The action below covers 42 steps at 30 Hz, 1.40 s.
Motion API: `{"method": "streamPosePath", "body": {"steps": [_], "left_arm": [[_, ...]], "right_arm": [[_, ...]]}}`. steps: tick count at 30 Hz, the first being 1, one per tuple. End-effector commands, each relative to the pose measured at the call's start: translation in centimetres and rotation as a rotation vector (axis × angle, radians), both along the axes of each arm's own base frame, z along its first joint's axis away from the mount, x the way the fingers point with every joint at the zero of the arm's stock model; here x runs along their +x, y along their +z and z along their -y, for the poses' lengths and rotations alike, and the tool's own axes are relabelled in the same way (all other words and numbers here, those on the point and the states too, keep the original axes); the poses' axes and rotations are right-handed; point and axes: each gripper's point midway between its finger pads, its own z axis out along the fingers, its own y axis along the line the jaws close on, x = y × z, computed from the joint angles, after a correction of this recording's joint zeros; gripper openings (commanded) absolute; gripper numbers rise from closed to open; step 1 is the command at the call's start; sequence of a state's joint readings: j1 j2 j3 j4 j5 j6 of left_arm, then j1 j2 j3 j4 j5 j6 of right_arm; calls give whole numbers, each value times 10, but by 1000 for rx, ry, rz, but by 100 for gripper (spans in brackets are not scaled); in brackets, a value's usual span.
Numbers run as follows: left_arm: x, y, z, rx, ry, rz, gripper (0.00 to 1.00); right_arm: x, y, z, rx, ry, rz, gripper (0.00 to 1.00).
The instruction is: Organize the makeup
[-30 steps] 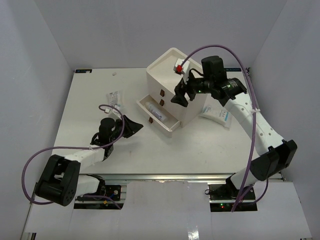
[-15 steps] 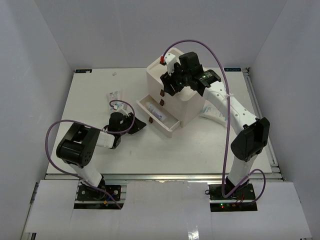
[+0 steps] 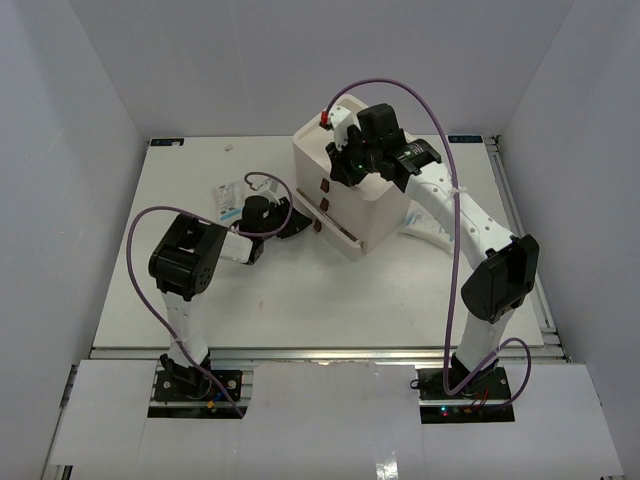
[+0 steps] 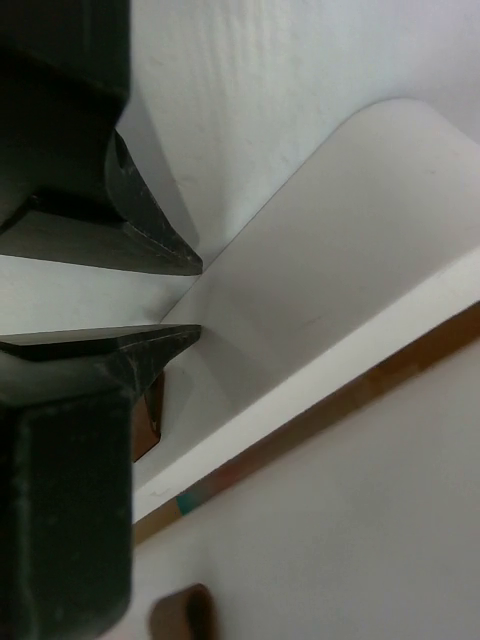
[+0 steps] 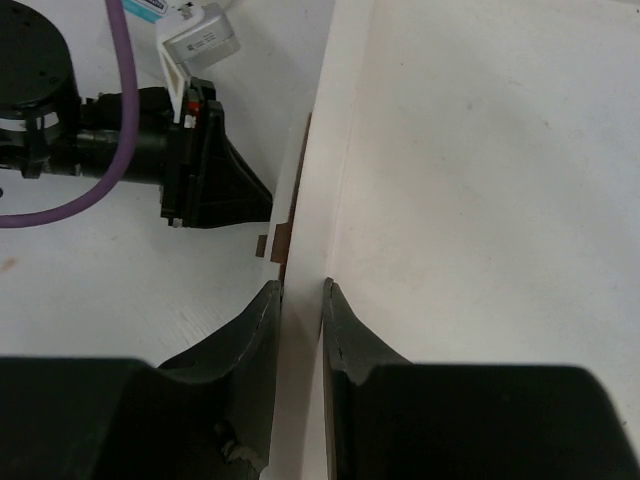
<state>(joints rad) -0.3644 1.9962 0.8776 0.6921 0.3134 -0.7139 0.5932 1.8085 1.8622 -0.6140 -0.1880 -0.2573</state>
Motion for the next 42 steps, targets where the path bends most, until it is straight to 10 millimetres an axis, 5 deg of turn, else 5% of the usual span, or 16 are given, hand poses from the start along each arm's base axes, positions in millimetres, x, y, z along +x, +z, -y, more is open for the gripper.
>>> {"method": "streamPosePath", "body": {"steps": [1, 5, 10, 14, 22, 27, 30, 34, 42], "left_arm": [[30, 39, 27, -37, -30, 114, 37], [43, 43, 40, -46, -42, 116, 38], [42, 53, 38, -42, -32, 131, 39], [26, 61, 22, -1, -8, 156, 42], [1, 125, -15, 58, 41, 275, 63], [-13, 166, -30, 110, 41, 337, 76], [-27, 196, -40, 122, 30, 370, 90], [-44, 211, -47, 147, -45, 378, 98], [-91, 184, -76, 247, -91, 301, 98]], "right_arm": [[-6, -32, -7, -34, 58, -84, 8], [-7, -37, -8, -37, 63, -96, 8], [-5, -27, -3, -41, 52, -64, 29], [-4, 8, 7, -10, 42, 12, 46], [-25, 109, 61, 96, 17, 220, 63], [-44, 128, 106, 137, -17, 254, 72], [-52, 92, 145, 137, -41, 178, 81], [-77, 42, 174, 131, 51, 128, 92], [-75, -82, 235, -213, 72, 92, 95]]}}
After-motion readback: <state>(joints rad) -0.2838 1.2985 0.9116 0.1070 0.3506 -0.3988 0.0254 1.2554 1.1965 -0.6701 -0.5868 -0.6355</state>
